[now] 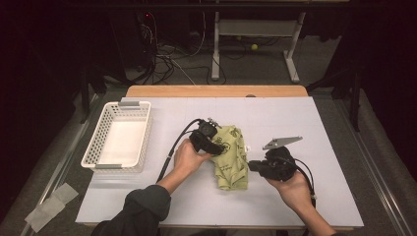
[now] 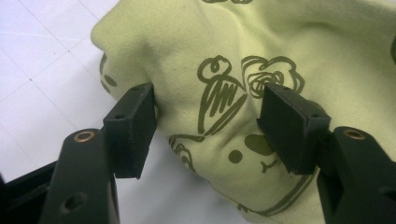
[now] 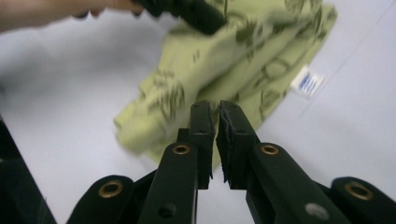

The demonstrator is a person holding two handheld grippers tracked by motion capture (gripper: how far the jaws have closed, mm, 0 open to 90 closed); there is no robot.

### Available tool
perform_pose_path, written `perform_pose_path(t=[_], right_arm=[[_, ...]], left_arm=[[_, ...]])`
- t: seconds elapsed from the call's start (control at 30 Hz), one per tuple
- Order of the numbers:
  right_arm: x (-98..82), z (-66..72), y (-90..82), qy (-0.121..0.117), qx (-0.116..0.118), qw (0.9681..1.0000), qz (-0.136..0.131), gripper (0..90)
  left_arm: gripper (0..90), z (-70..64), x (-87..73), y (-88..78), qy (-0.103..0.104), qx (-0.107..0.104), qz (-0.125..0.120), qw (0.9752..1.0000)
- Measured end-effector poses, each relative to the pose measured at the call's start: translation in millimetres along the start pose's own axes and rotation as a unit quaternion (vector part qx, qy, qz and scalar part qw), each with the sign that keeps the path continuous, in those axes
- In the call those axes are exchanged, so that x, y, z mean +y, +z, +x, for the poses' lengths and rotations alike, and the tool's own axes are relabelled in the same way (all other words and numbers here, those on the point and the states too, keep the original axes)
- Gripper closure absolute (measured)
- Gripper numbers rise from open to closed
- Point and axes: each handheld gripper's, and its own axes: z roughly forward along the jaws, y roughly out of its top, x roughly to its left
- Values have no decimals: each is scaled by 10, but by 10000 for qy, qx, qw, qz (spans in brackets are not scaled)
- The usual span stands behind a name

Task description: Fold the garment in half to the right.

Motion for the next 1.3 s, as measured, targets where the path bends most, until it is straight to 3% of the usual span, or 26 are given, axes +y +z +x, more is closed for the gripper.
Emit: perform_pose_path(t=[0.17,0.27,0.43,0.53,0.67,0.87,1.13,1.3], right_arm=[[261,63,91,-208,-79,9997,73,852],[380,80,172,-216,-78,9997,101,852],[539,121,282,-228,-43,9997,124,853],[581,135,374,-295,-151,9991,274,852],[502,78,474,-218,-216,9983,505,852],[254,-20,516,-49,-235,9969,745,833],[-49,3,572,-133,-120,9949,988,789],[-157,42,549,-118,-43,9957,915,759]], left_arm=[[337,-10,-7,-28,53,-6,21,10000],[337,-11,-16,-55,65,-7,18,10000],[337,-21,-24,-90,97,-28,10,9999],[338,-37,-28,-116,125,-32,9,9999],[337,-30,-59,-180,128,-16,-68,9999],[337,99,-111,-231,-181,-99,-141,9997],[337,119,-193,-91,-508,-482,-39,9975],[387,130,-195,-59,-585,-711,21,9957]])
